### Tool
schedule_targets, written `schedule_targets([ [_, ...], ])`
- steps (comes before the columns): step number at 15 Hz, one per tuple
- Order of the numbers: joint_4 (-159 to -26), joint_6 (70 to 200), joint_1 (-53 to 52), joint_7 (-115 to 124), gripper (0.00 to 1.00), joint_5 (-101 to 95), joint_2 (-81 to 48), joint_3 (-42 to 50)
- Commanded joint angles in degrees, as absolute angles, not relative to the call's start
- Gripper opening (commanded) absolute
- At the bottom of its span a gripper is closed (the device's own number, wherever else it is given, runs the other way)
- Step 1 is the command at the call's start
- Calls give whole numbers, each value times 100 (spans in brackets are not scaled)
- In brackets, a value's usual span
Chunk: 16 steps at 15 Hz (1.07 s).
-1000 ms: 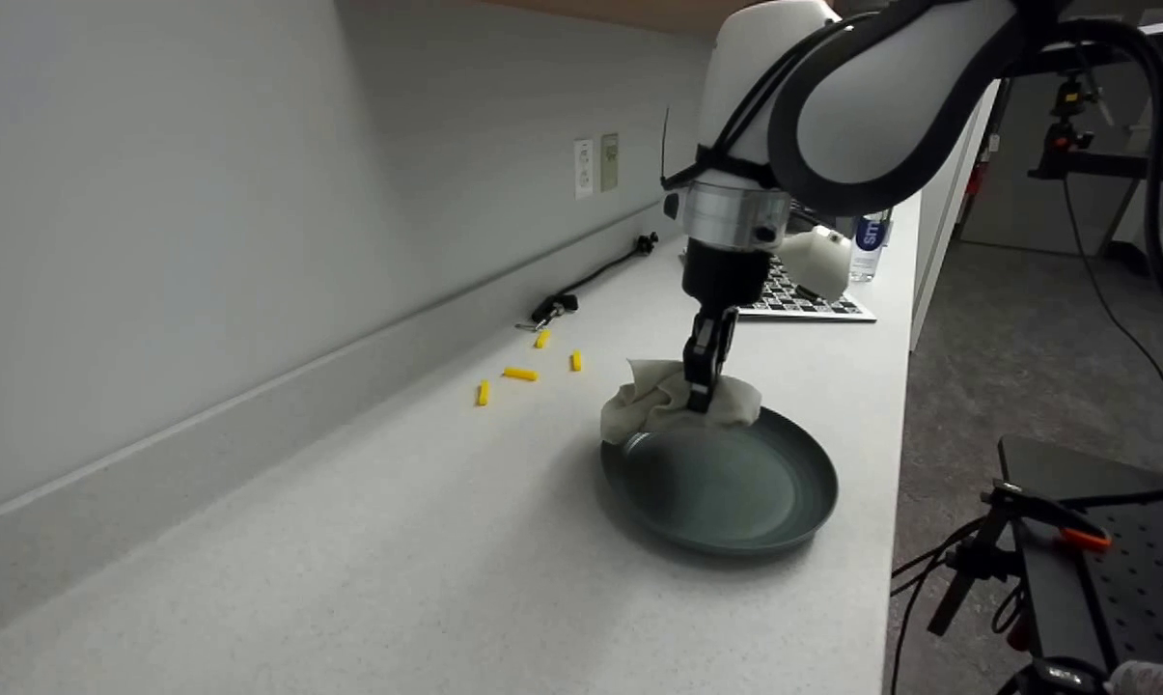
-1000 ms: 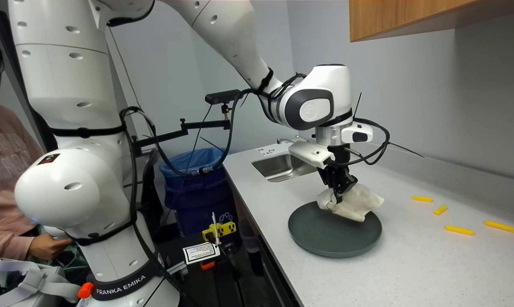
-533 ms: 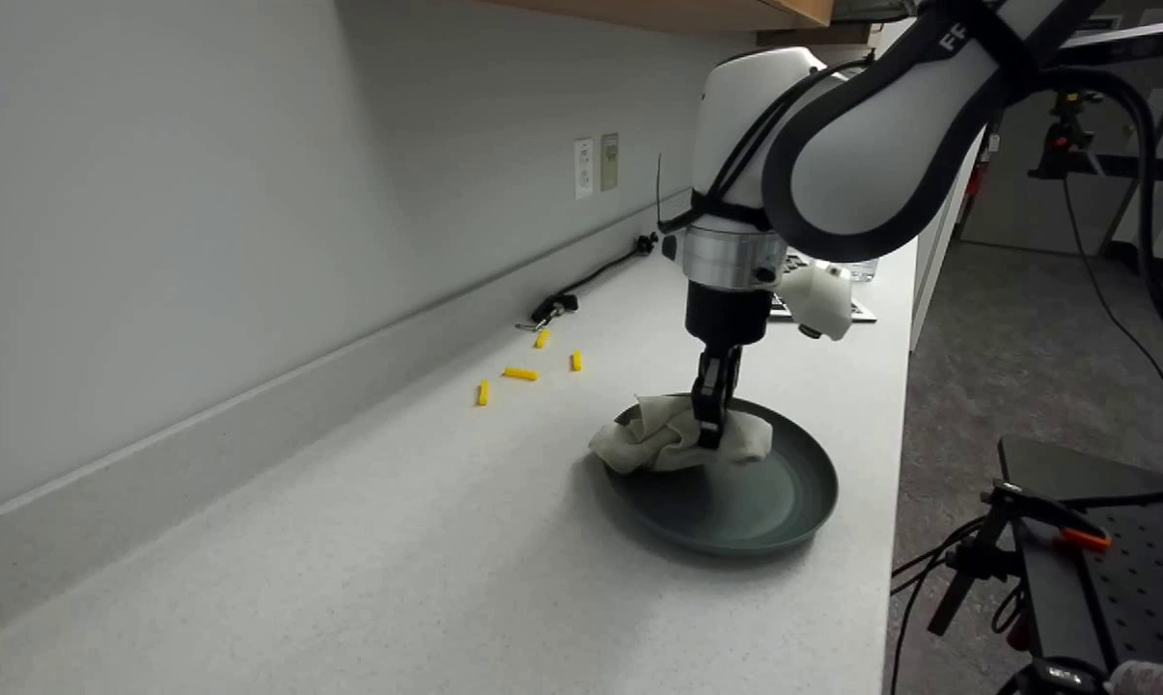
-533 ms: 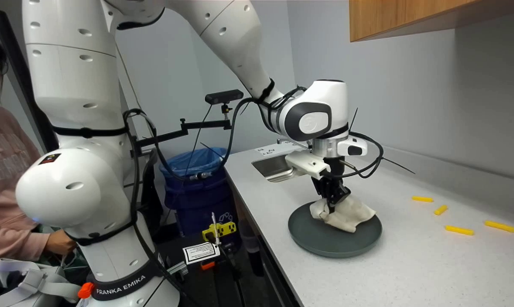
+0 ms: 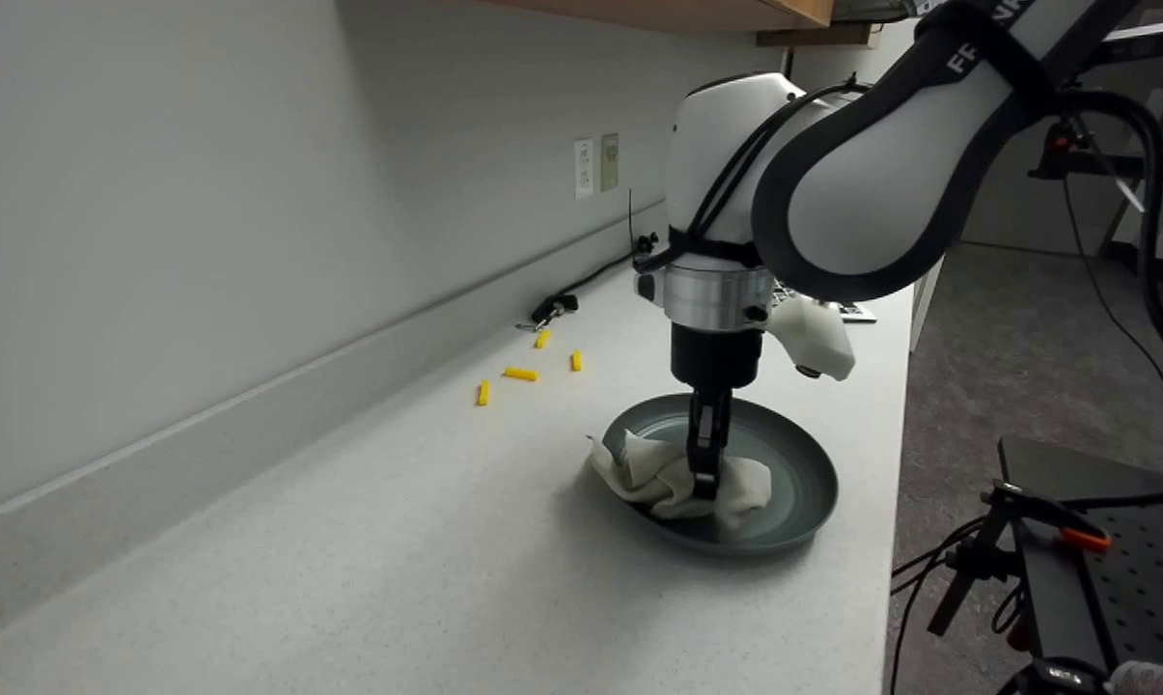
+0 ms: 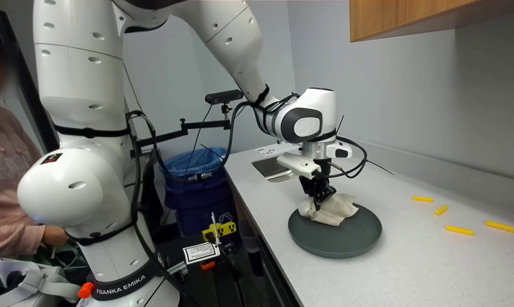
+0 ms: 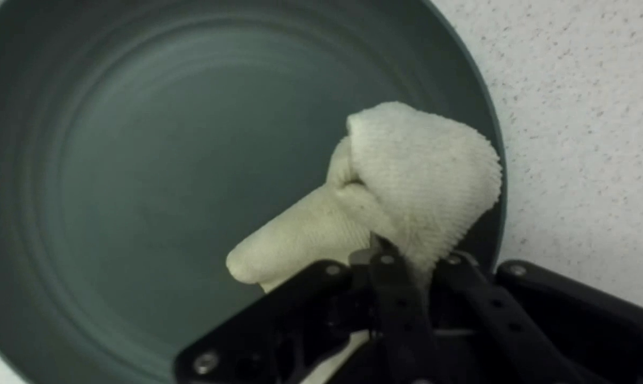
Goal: Use the cloth to wipe the plate
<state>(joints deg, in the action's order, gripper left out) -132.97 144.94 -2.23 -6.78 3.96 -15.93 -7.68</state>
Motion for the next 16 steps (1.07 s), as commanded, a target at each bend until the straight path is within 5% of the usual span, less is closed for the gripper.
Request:
schedule_targets([
  [1, -13220, 13957, -227, -1013, 2, 464, -1506, -849],
  [11, -13049, 12502, -160, -895, 2, -490, -1244, -247],
  [16, -12943, 12890, -244, -375, 2, -1067, -1477, -38],
])
